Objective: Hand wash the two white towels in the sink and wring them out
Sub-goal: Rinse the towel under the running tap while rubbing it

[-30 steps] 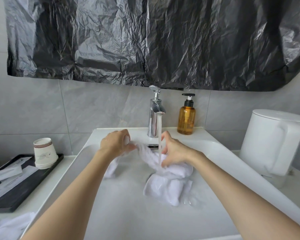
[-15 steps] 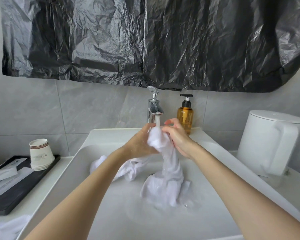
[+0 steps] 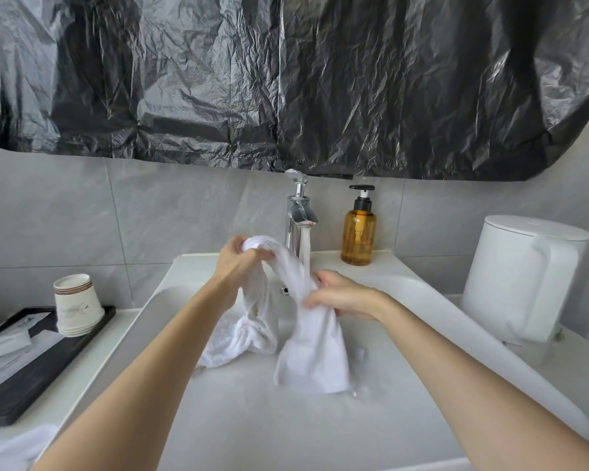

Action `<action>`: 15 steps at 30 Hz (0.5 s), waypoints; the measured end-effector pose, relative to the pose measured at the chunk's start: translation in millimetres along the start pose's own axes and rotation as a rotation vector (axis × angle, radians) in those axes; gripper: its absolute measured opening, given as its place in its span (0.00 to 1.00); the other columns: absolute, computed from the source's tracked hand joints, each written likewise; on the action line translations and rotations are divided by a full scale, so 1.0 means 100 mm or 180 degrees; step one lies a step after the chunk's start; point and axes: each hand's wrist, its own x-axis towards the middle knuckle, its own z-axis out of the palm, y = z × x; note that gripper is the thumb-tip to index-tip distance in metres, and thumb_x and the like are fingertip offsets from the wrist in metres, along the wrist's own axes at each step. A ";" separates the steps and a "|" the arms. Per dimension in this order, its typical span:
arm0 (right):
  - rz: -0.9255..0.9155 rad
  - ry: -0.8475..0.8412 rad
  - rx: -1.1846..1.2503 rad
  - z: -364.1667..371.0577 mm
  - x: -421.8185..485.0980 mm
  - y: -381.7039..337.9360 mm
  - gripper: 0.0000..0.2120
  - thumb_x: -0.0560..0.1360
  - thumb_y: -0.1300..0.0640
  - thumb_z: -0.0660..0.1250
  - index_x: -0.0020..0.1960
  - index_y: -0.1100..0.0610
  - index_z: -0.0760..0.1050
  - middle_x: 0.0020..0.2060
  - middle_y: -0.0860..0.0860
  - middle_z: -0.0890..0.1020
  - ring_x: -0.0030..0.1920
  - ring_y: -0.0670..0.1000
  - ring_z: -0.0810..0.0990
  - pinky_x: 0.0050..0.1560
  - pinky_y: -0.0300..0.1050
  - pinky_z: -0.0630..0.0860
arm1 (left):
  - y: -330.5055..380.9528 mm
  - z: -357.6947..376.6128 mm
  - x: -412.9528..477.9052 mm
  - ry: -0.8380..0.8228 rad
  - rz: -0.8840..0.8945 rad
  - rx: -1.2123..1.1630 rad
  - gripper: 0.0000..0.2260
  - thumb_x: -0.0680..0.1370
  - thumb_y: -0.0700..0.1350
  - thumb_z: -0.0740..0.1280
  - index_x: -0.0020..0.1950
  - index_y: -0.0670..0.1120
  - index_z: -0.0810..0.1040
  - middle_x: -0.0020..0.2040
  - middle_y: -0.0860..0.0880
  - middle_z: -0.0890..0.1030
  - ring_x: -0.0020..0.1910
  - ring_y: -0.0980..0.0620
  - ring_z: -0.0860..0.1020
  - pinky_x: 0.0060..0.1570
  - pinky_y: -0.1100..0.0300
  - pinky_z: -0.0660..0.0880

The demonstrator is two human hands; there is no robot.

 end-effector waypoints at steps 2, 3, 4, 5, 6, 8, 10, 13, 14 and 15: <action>-0.0204 0.0238 0.0466 -0.02 -0.01 -0.10 0.14 0.64 0.62 0.68 0.50 0.57 0.73 0.45 0.55 0.81 0.47 0.54 0.80 0.48 0.48 0.76 | -0.03 -0.05 0.05 0.0079 0.0076 0.0329 0.16 0.72 0.40 0.71 0.58 0.42 0.75 0.53 0.45 0.77 0.44 0.49 0.75 0.34 0.62 0.68; -0.0324 0.0371 0.0679 -0.04 -0.02 -0.16 0.13 0.64 0.62 0.67 0.48 0.57 0.73 0.42 0.52 0.78 0.45 0.51 0.77 0.47 0.46 0.74 | -0.04 -0.07 0.07 0.0021 0.0187 0.0513 0.18 0.70 0.41 0.72 0.58 0.43 0.74 0.54 0.45 0.76 0.47 0.48 0.74 0.35 0.62 0.68; -0.0437 0.0493 0.0868 -0.05 -0.05 -0.22 0.13 0.64 0.63 0.68 0.49 0.57 0.73 0.40 0.50 0.76 0.45 0.49 0.74 0.50 0.45 0.72 | -0.05 -0.08 0.07 -0.0120 0.0297 0.0708 0.20 0.70 0.41 0.73 0.60 0.42 0.73 0.53 0.45 0.76 0.48 0.48 0.74 0.37 0.62 0.69; -0.0518 0.0633 0.1044 -0.06 -0.06 -0.28 0.14 0.65 0.64 0.68 0.50 0.57 0.73 0.40 0.49 0.75 0.45 0.48 0.73 0.54 0.45 0.71 | -0.07 -0.07 0.06 -0.0269 0.0456 0.1019 0.22 0.71 0.41 0.72 0.64 0.43 0.71 0.53 0.45 0.76 0.51 0.47 0.74 0.43 0.60 0.71; -0.0608 0.0709 0.1226 -0.08 -0.05 -0.31 0.17 0.65 0.63 0.68 0.54 0.59 0.75 0.40 0.50 0.76 0.46 0.49 0.73 0.55 0.46 0.71 | -0.10 -0.06 0.06 -0.0382 0.0683 0.1580 0.26 0.71 0.42 0.71 0.68 0.44 0.69 0.56 0.45 0.75 0.56 0.46 0.74 0.51 0.58 0.70; -0.0654 0.0724 0.1522 -0.09 0.00 -0.35 0.24 0.57 0.58 0.69 0.52 0.63 0.77 0.44 0.56 0.78 0.48 0.53 0.75 0.51 0.48 0.71 | -0.14 -0.02 0.07 -0.0612 0.1318 0.2591 0.38 0.65 0.53 0.69 0.74 0.48 0.63 0.65 0.45 0.72 0.68 0.44 0.68 0.68 0.51 0.62; -0.0526 0.0708 0.1699 -0.09 0.03 -0.36 0.35 0.53 0.53 0.70 0.57 0.68 0.75 0.49 0.63 0.78 0.52 0.60 0.76 0.57 0.54 0.72 | -0.15 0.05 0.05 -0.0888 0.1580 0.2544 0.46 0.60 0.60 0.69 0.76 0.52 0.59 0.69 0.47 0.70 0.71 0.43 0.64 0.72 0.43 0.57; -0.0436 0.0618 0.1691 -0.11 0.06 -0.33 0.35 0.55 0.50 0.70 0.59 0.65 0.76 0.54 0.66 0.79 0.56 0.63 0.77 0.64 0.62 0.69 | -0.12 0.12 -0.02 -0.0980 0.1607 0.1899 0.35 0.65 0.54 0.70 0.70 0.58 0.63 0.57 0.51 0.78 0.58 0.47 0.76 0.64 0.43 0.70; -0.0475 0.0594 0.1687 -0.10 0.06 -0.32 0.34 0.55 0.51 0.69 0.58 0.65 0.77 0.51 0.64 0.79 0.54 0.61 0.78 0.63 0.61 0.71 | -0.10 0.12 -0.06 -0.1004 0.1492 0.1670 0.27 0.67 0.52 0.67 0.66 0.57 0.67 0.50 0.52 0.80 0.51 0.48 0.78 0.56 0.47 0.75; -0.0500 0.0705 0.1599 -0.10 0.07 -0.31 0.32 0.55 0.50 0.69 0.56 0.64 0.78 0.48 0.61 0.79 0.52 0.59 0.77 0.60 0.57 0.72 | -0.06 0.12 -0.09 -0.1031 0.1300 0.1379 0.20 0.69 0.50 0.65 0.62 0.54 0.71 0.44 0.52 0.80 0.45 0.50 0.78 0.48 0.53 0.76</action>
